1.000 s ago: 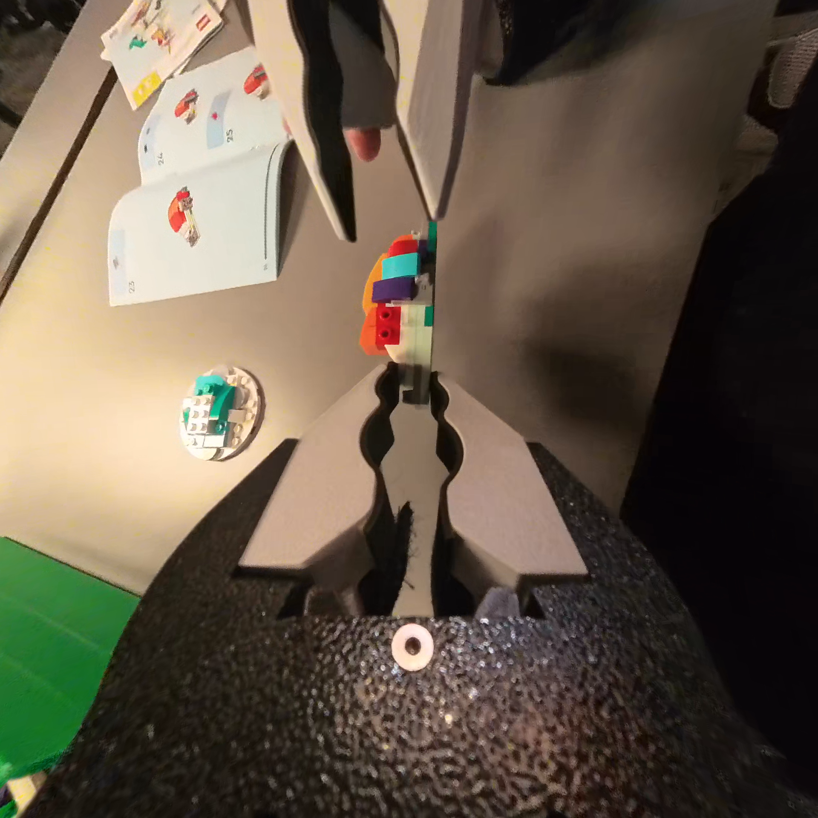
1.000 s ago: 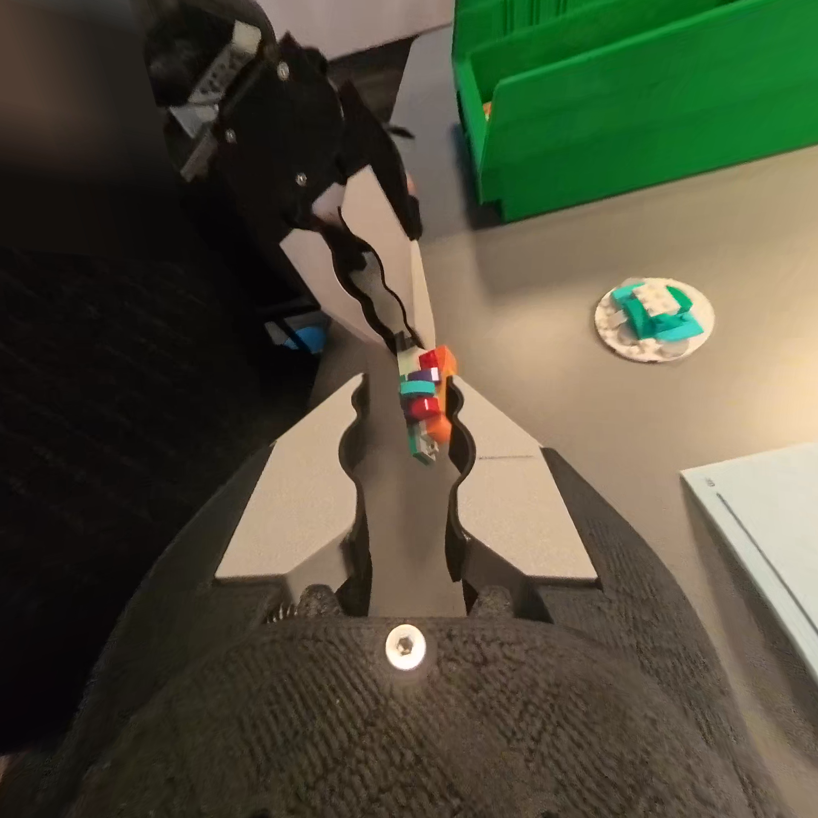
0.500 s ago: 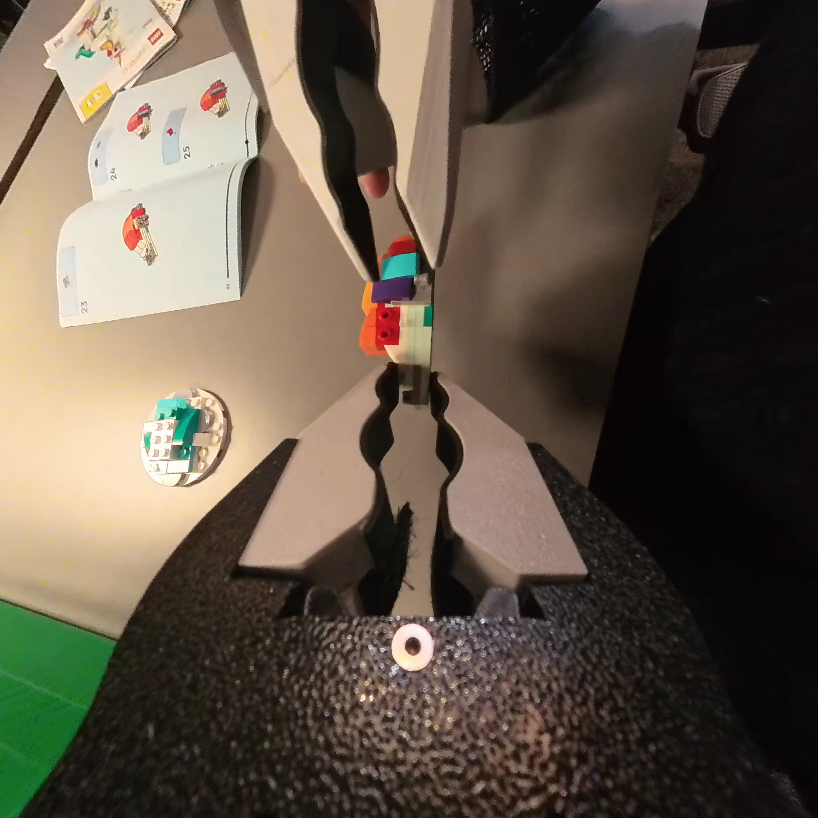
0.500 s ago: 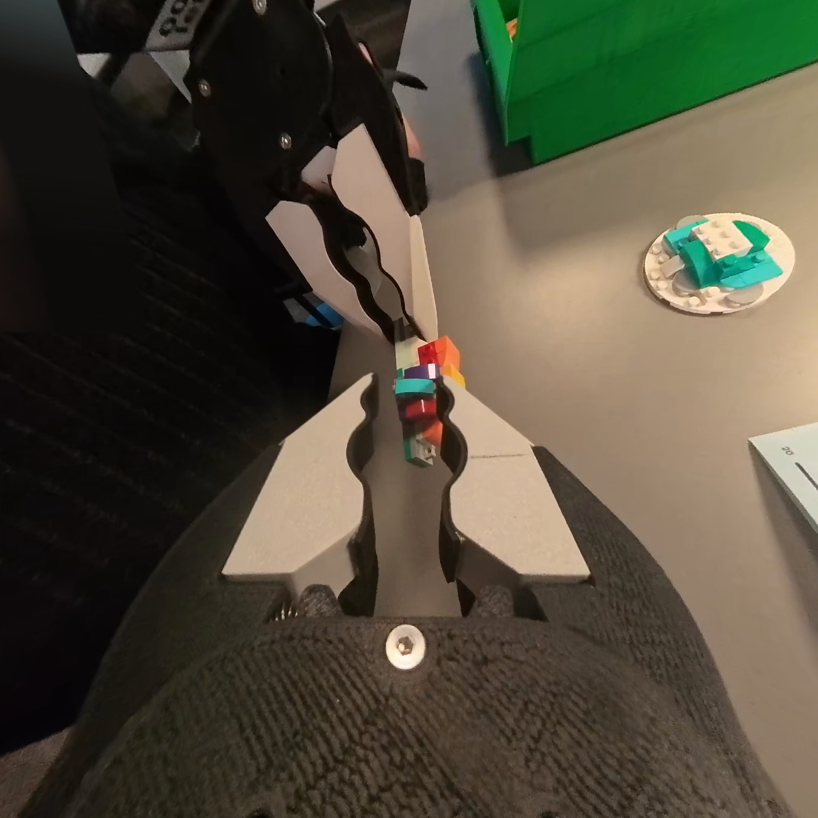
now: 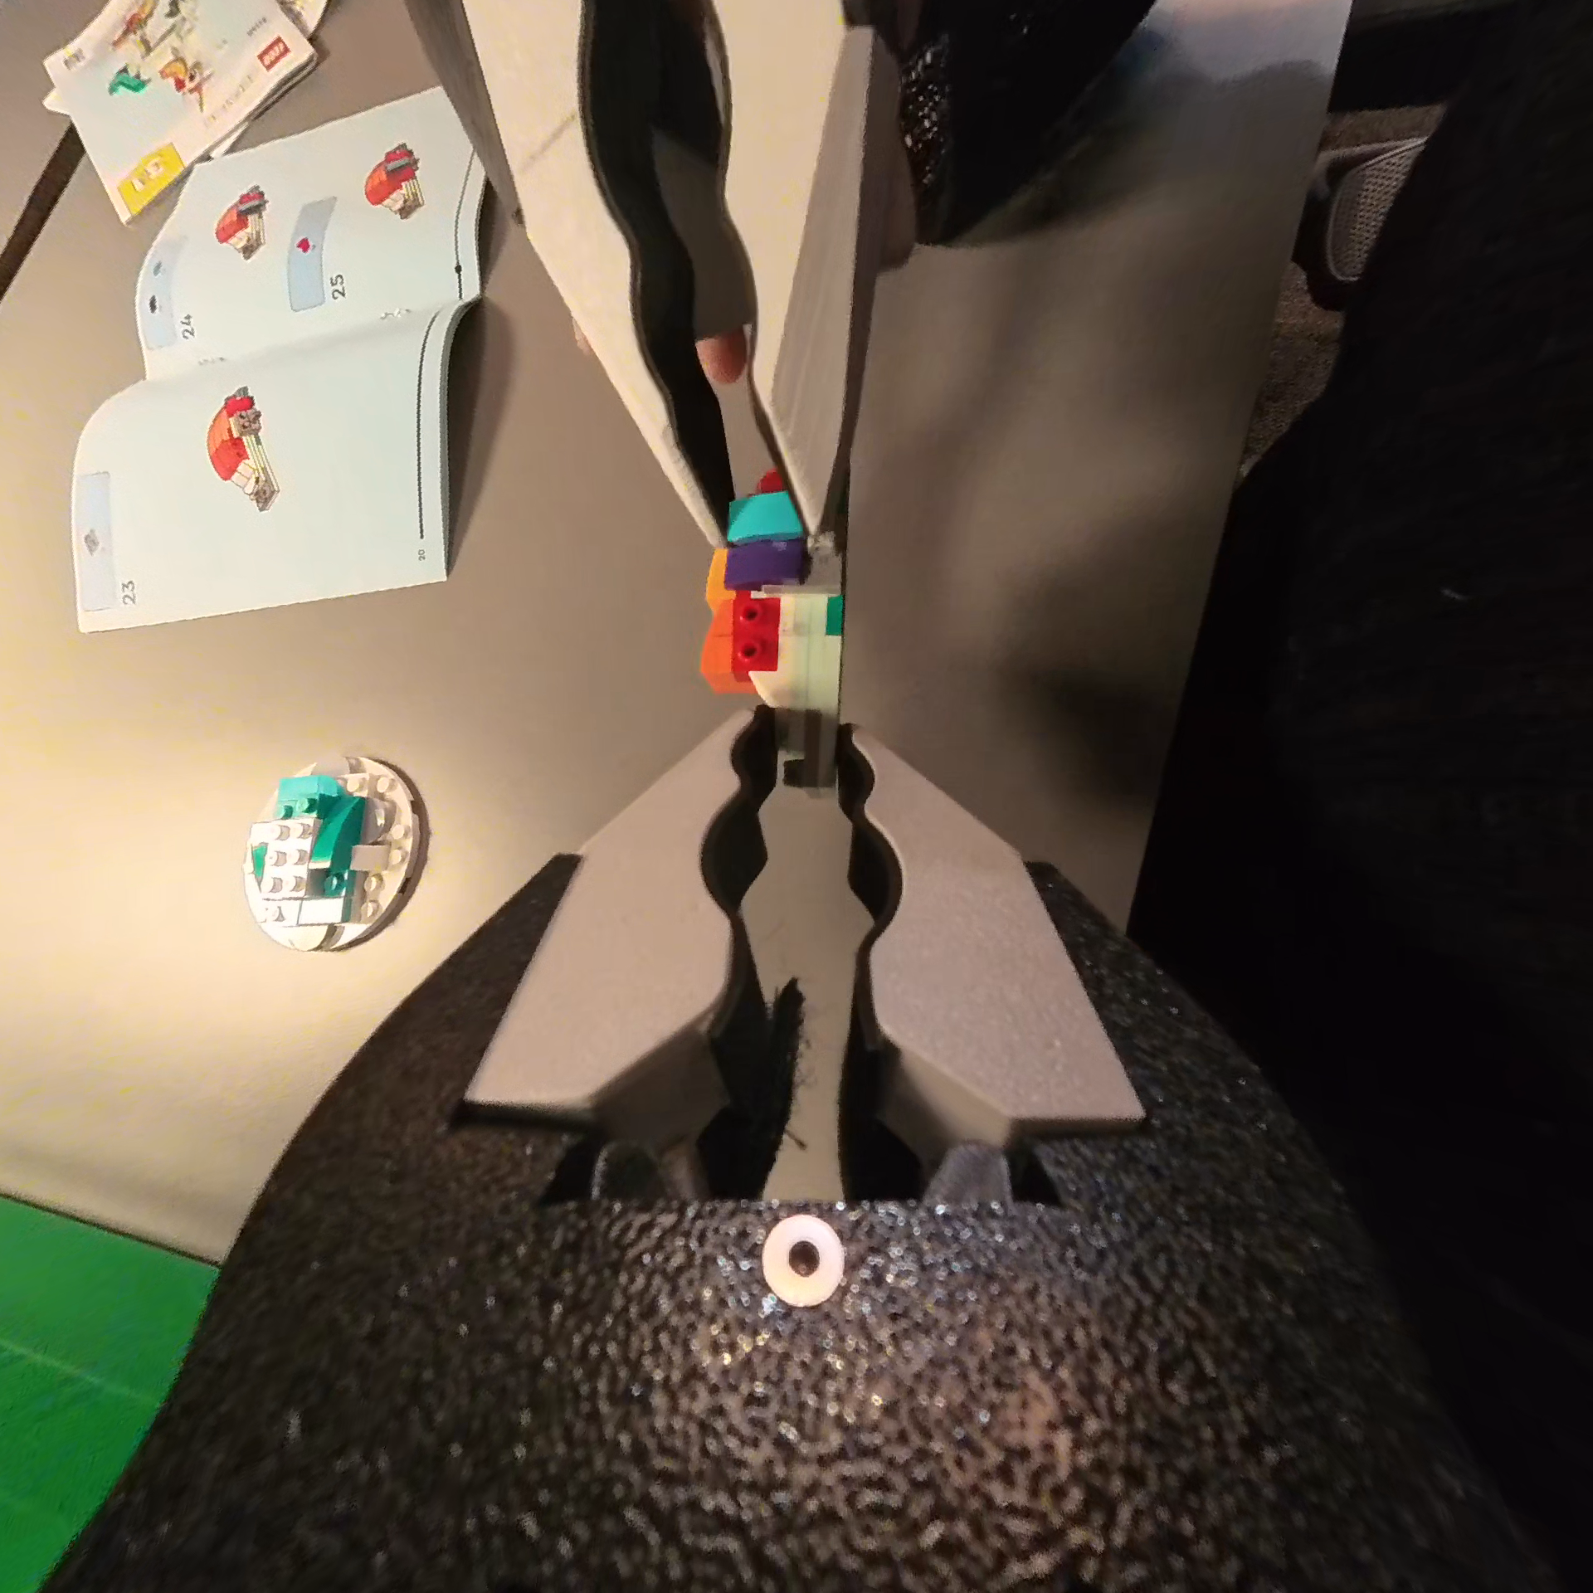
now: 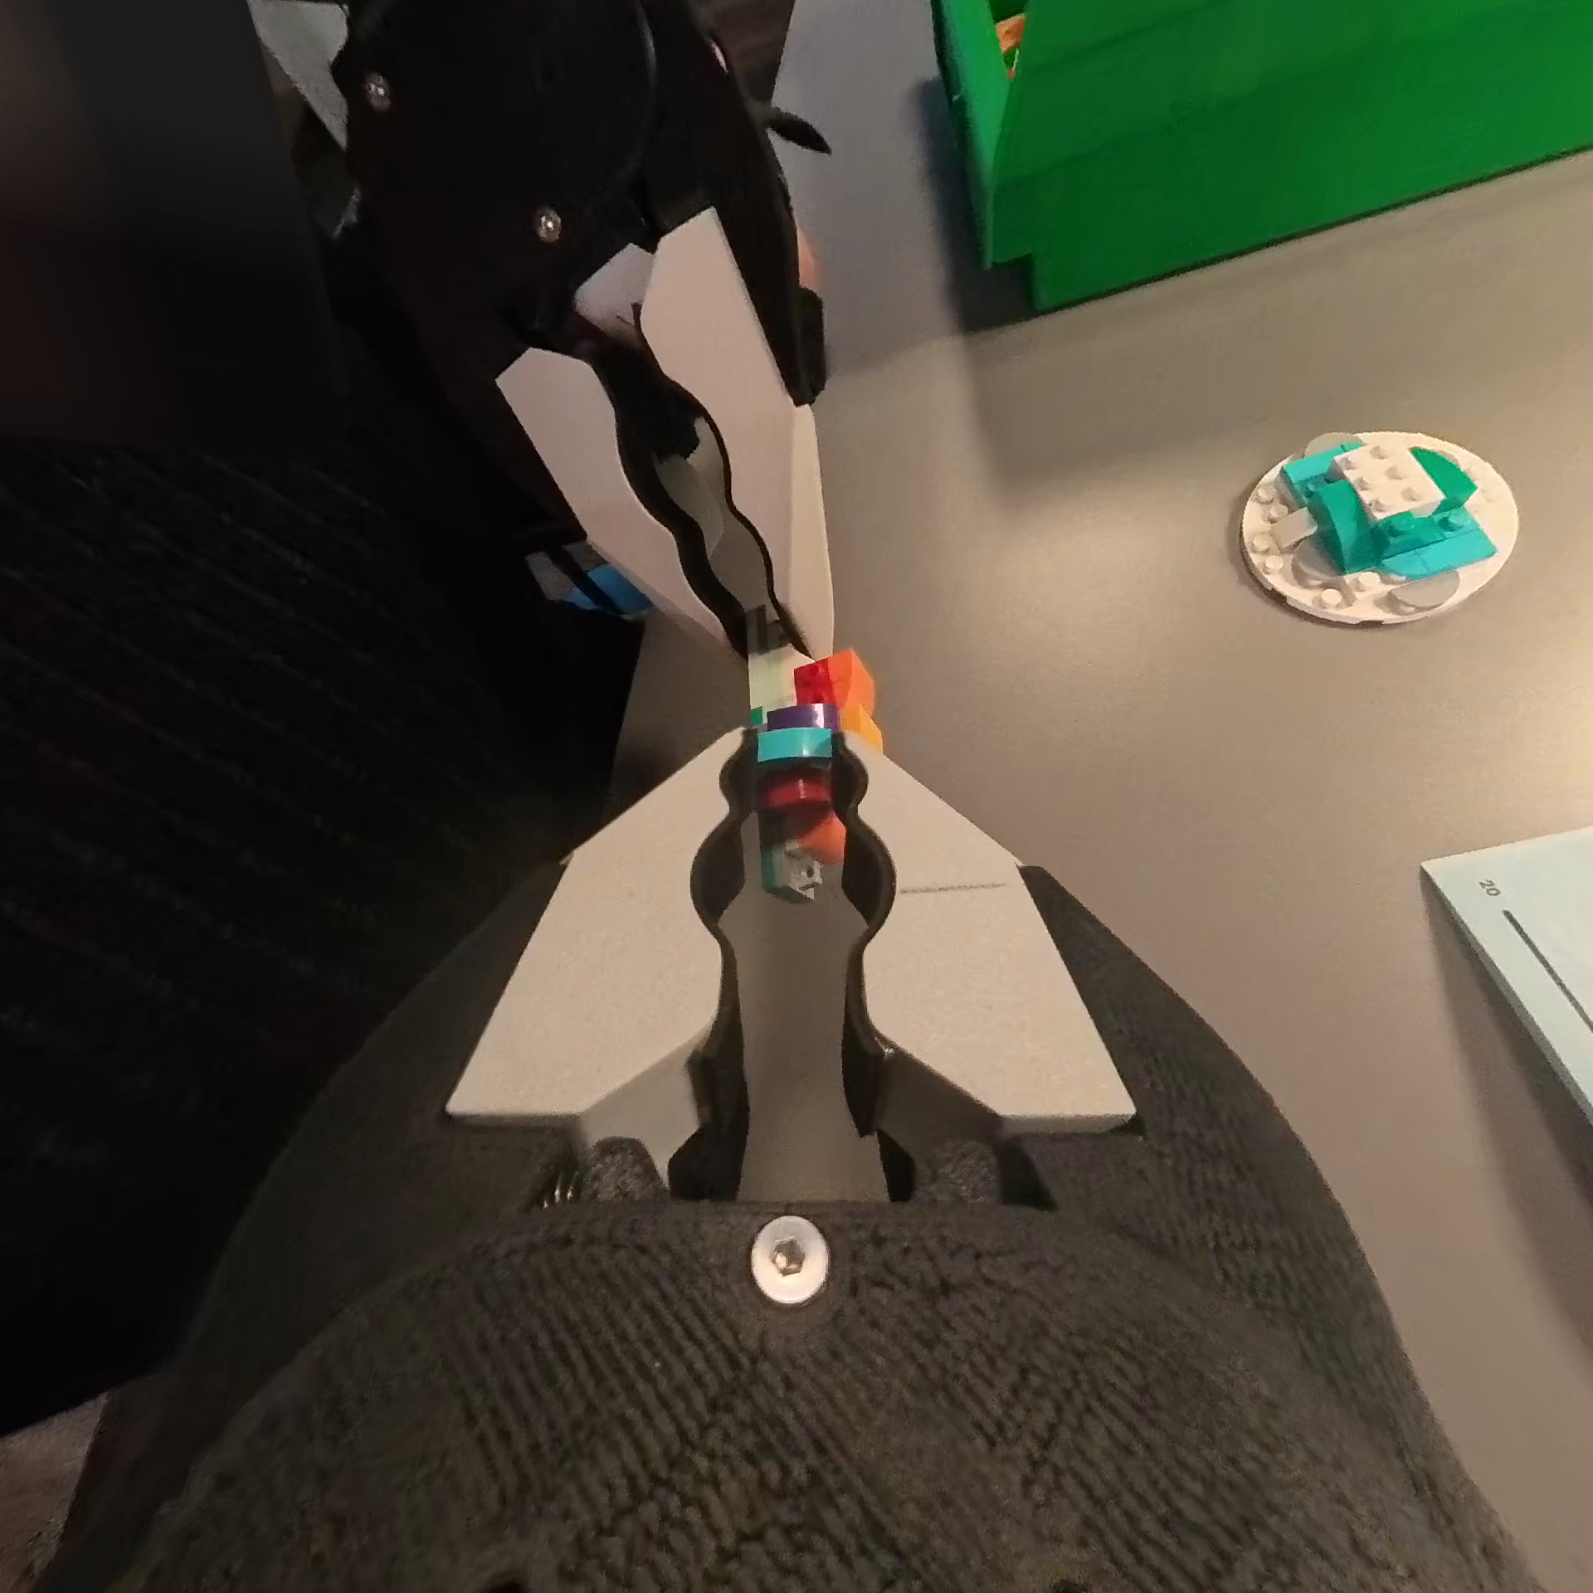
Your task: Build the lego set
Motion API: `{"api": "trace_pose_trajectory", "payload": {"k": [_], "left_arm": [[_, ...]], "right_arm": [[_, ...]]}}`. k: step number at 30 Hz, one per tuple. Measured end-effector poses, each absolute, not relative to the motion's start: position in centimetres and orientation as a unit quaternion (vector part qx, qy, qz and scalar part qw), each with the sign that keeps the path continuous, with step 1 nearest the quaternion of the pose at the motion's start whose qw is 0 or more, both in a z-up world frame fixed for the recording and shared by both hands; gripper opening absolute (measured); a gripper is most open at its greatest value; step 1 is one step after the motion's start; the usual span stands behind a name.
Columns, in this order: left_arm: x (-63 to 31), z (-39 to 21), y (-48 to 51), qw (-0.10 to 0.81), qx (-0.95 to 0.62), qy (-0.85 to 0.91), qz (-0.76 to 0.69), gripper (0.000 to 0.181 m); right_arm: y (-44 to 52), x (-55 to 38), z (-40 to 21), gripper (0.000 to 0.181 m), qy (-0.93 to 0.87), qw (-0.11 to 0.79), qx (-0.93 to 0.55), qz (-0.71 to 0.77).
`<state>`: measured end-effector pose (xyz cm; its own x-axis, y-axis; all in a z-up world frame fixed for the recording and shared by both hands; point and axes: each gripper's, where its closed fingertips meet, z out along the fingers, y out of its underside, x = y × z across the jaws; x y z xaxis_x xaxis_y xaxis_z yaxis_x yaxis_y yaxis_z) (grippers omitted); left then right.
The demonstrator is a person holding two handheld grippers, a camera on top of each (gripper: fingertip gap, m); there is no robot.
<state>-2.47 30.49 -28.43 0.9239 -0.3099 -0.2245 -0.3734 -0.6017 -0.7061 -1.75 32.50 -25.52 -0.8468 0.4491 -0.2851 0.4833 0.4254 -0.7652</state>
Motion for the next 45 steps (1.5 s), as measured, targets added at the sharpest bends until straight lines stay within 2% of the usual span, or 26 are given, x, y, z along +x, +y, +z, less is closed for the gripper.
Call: {"api": "trace_pose_trajectory", "payload": {"k": [34,45], "left_arm": [[-2.31,-28.08,30.83,0.419,-0.887,0.191,0.041,0.011],[-2.20,-27.79,30.91,0.426,-0.884,0.189,0.034,0.011]], "right_arm": [[32.99,-1.51,-25.25,0.015,0.864,-0.004,0.243,-0.440],[33.16,-1.73,-24.89,0.023,0.867,-0.021,0.240,-0.435]]}}
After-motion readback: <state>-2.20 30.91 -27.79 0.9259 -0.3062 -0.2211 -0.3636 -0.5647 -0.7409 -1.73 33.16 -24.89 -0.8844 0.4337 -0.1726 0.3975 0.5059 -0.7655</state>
